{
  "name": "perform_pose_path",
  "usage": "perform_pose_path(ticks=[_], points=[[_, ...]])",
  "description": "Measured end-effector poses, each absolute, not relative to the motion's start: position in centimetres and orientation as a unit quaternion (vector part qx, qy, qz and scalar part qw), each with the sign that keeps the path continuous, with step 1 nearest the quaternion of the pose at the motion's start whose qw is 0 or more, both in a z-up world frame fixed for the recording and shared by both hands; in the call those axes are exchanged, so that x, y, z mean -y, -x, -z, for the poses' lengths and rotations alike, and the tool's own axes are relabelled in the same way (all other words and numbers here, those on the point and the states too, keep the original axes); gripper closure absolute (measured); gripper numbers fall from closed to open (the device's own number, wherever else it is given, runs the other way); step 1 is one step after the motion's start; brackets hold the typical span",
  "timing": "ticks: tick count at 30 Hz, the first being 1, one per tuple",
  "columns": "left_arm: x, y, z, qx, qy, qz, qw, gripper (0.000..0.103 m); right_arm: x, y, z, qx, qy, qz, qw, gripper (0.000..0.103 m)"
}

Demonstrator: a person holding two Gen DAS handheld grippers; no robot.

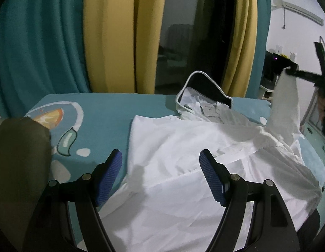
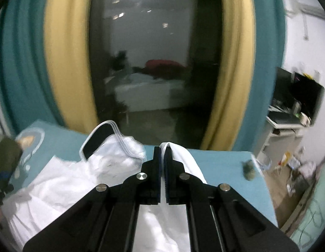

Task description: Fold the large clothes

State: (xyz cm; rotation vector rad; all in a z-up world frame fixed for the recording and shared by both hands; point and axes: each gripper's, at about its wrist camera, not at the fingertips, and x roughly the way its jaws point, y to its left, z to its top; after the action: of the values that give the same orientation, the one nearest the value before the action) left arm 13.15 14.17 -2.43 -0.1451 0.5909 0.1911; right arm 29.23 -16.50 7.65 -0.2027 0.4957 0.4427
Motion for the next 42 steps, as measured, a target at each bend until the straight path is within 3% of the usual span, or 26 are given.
perform_pose_path(ticks=[9,11,13,14,22,28,42], points=[[-16.4,-11.0,2.9,-0.288,0.084,-0.111,0.948,0.024,4.0,-27.8,3.2,-0.380,0.149,-0.346,0.845,0.099],[-16.9,-11.0,3.2,-0.290,0.089,-0.111,0.946,0.024,2.6,-27.3,5.3,-0.405,0.151,-0.359,0.827,0.091],[-17.0,-10.9,3.4,-0.292,0.089,-0.111,0.946,0.024,2.0,-26.7,6.5,-0.419,0.145,-0.374,0.815,0.054],[-17.1,-10.9,3.4,-0.292,0.089,-0.110,0.946,0.024,2.0,-26.4,6.7,-0.424,0.139,-0.382,0.809,0.052],[-17.6,-11.3,4.5,-0.301,0.095,-0.109,0.943,0.024,10.1,-27.0,3.1,-0.385,0.111,-0.314,0.861,0.052],[-16.9,-12.1,5.1,-0.309,0.090,-0.102,0.941,0.024,18.4,-31.1,4.0,-0.416,0.013,-0.218,0.883,0.052],[-16.6,-12.6,5.3,-0.314,0.083,-0.109,0.940,0.024,14.4,-36.3,8.0,-0.465,-0.032,-0.261,0.845,0.052]])
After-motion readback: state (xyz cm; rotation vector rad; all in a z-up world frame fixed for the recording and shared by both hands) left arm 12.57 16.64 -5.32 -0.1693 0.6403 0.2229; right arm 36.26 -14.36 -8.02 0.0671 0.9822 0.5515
